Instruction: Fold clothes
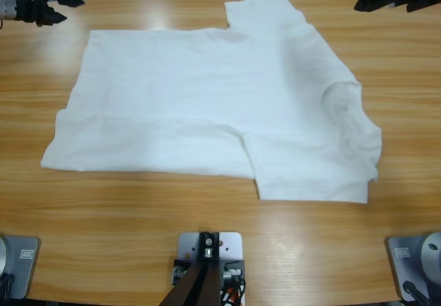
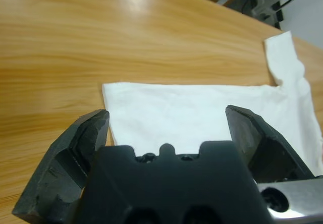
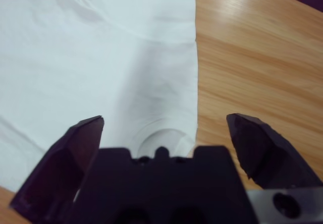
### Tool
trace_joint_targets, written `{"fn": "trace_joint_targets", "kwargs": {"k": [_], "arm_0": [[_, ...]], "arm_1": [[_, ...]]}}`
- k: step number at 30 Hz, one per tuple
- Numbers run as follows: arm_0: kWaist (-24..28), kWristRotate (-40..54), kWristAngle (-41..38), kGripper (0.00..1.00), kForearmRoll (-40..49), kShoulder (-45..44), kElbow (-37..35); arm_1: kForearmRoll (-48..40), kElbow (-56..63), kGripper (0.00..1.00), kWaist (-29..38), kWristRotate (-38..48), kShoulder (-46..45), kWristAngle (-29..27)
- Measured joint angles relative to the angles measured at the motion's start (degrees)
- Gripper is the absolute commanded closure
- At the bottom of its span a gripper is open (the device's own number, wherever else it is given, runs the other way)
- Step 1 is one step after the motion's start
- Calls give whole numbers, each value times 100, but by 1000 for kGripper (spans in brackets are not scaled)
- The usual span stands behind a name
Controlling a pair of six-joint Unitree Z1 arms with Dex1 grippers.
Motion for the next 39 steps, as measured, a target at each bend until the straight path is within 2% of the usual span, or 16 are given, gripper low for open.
{"fn": "trace_joint_targets", "kwargs": {"k": [8,27,32,36,39], "arm_0": [[-1,8,0,101,-6,183,0],[-15,37,44,105,-11,279,-5],[-406,341,751,101,-11,278,-5],[-831,747,1935,101,180,262,-83],[-902,865,2375,101,452,263,-290]], "arm_1": [[-8,-278,9,-49,0,326,0],[-35,-325,9,-130,0,466,1],[-243,-329,9,-237,0,465,1],[-288,-329,9,-307,0,463,1],[-326,-329,9,-318,0,463,1]]}}
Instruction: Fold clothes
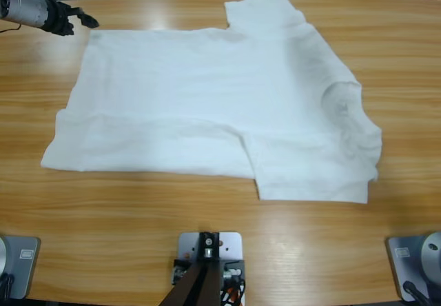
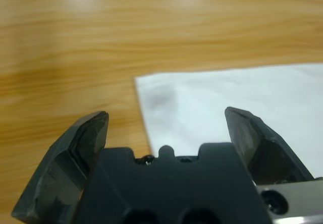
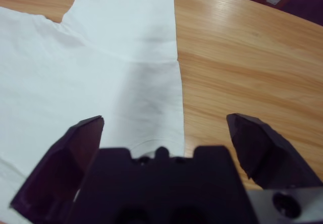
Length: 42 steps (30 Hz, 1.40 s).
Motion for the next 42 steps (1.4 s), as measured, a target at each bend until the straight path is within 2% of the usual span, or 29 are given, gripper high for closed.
{"fn": "trace_joint_targets", "kwargs": {"k": [10,14,16,23,42], "arm_0": [[154,-182,98,94,1520,461,-1433],[266,-421,-152,23,2006,671,-1893],[342,-580,-419,23,2197,786,-2059],[376,-788,-818,13,2336,870,-2156],[98,-1078,-955,18,2632,995,-2157]], "arm_1": [[-66,0,9,-35,0,0,0],[-83,10,9,-42,0,0,0],[-83,28,9,-44,0,0,0],[-103,116,9,-45,0,-3,0],[-125,208,9,-104,0,-35,0]]}}
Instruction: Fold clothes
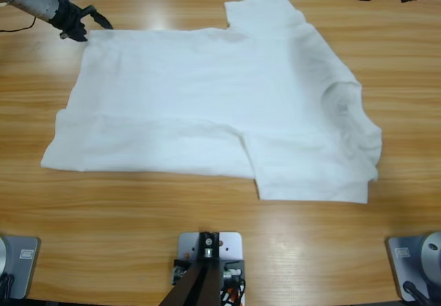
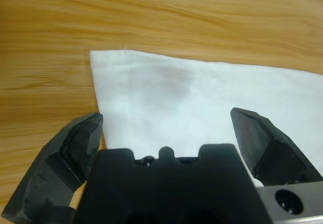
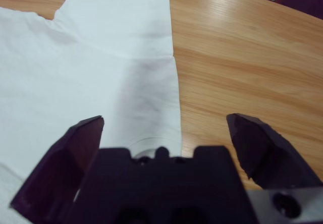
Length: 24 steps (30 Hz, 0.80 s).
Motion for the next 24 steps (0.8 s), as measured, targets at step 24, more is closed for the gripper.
{"fn": "trace_joint_targets", "kwargs": {"k": [24], "arm_0": [[127,-357,125,18,256,104,-243]], "arm_1": [[-83,141,9,-46,0,-116,0]]}}
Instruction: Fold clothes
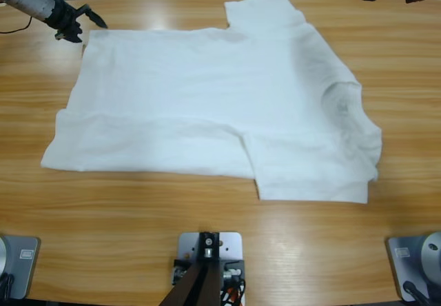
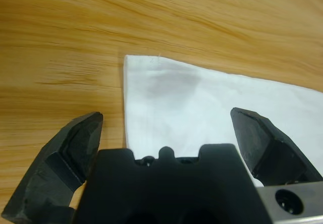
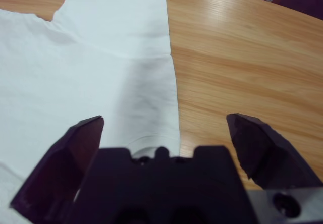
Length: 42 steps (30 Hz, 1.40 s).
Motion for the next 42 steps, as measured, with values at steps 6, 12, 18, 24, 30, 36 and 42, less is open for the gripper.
{"fn": "trace_joint_targets", "kwargs": {"k": [6,12,18,24,30,36,42], "arm_0": [[-20,0,13,18,296,140,-257],[-140,0,60,17,403,157,-310],[-199,0,63,18,418,157,-314],[-278,0,63,18,476,180,-377],[-364,0,63,312,585,264,-581],[-376,0,63,953,680,285,-625],[-384,0,63,1000,687,365,-710]], "arm_1": [[-3,3,9,-28,0,-20,0],[-15,3,9,-103,0,-82,0],[-17,4,9,-115,0,-112,0],[-37,21,9,-115,0,-113,0],[-46,35,9,-128,0,-113,0],[-83,76,13,-130,0,-113,0],[-94,77,23,-157,0,-114,0]]}}
